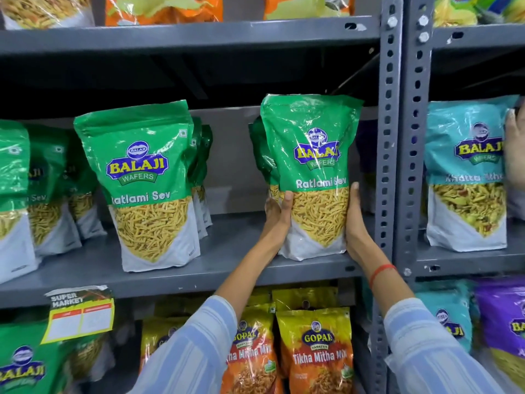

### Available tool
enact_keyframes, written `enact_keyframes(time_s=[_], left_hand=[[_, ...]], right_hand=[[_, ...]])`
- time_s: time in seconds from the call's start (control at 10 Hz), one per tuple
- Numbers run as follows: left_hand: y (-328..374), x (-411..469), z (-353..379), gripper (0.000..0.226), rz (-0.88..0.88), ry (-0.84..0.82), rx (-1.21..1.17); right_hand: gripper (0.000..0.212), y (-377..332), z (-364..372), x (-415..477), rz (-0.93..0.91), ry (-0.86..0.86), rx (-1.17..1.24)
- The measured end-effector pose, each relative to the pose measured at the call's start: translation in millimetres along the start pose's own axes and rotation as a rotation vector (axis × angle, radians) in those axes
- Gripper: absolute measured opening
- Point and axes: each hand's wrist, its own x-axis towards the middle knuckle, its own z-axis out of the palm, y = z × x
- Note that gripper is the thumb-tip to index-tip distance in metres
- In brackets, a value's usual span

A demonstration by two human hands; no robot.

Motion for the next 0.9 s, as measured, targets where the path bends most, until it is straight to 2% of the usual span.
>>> enact_keyframes(time_s=[0.1, 0.2, 0.3, 0.4, 0.6, 0.8, 0.9], left_hand=[[3, -2, -1, 0.128, 0.004, 0.001, 0.051], [3, -3, 0, 0.103, 0.002, -0.026, 0.070], [-5, 2, -2, 0.114, 0.002, -0.039, 0.054], [-16, 11, -2, 0.114, 0.014, -0.069, 0.036], [-18, 13, -2, 0.094, 0.035, -0.115, -0.014], [-13, 5, -3, 0.115, -0.005, -0.143, 0.050], [1, -9, -3, 0.132, 0.027, -0.095, 0.081]], right_hand=[[0.091, 3, -3, -1, -0.008, -0.022, -0.075], [0.092, 4, -5, -4, -0.022, -0.024, -0.174], [0.107, 4, -8, -4, 0.020, -0.025, -0.240], [0.102, 3, -8, -5, 0.027, -0.040, -0.223], [0.096, 6, -11, -1, 0.045, -0.004, -0.258], [0.088, 3, -9, -7, 0.027, 0.039, -0.300], [0.079, 9, 1, -20, -0.222, 0.283, -0.474]])
